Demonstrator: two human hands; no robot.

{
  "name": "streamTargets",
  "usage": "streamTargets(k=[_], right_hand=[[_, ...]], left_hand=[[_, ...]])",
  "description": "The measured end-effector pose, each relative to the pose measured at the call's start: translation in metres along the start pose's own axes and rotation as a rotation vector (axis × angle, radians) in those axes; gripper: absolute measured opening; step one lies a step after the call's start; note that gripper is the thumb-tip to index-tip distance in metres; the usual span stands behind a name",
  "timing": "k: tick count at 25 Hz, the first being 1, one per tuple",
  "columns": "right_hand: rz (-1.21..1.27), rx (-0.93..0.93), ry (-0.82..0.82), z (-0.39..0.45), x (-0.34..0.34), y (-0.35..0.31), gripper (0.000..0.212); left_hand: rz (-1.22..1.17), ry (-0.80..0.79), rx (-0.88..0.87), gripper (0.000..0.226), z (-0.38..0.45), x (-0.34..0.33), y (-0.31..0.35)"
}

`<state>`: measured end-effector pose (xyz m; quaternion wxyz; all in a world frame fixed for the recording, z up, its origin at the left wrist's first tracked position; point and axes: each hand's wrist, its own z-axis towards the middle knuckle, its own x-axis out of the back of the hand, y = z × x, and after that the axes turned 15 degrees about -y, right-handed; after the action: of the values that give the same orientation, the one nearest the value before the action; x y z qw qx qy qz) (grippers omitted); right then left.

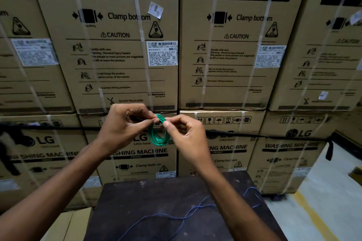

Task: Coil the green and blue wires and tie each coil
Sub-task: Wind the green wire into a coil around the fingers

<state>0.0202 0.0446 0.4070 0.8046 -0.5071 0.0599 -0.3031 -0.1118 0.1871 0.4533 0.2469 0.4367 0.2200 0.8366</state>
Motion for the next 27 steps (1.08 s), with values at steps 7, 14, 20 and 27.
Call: streamTargets(k=[7,14,20,27], right_hand=[[-0.294,-0.006,0.040,0.005,-0.009,-0.001,0.007],[-0.287,0.012,0.095,0.002,-0.022,0.008,0.007],[-0.201,-0.023,0.035,-0.005,-0.030,0.013,0.006],[-0.038,-0.059,-0.004,-0.014,-0.041,0.003,0.002]], left_hand=[[-0.099,0.067,0.025,0.007,-0.006,-0.008,-0.010],[0.100,0.021,-0.014,0.016,-0.020,-0.008,-0.014],[0.015,0.037,0.000,0.011,-0.038,-0.014,-0.025],[-0.154,0.131,0.009,0.013,-0.053,-0.017,-0.034]])
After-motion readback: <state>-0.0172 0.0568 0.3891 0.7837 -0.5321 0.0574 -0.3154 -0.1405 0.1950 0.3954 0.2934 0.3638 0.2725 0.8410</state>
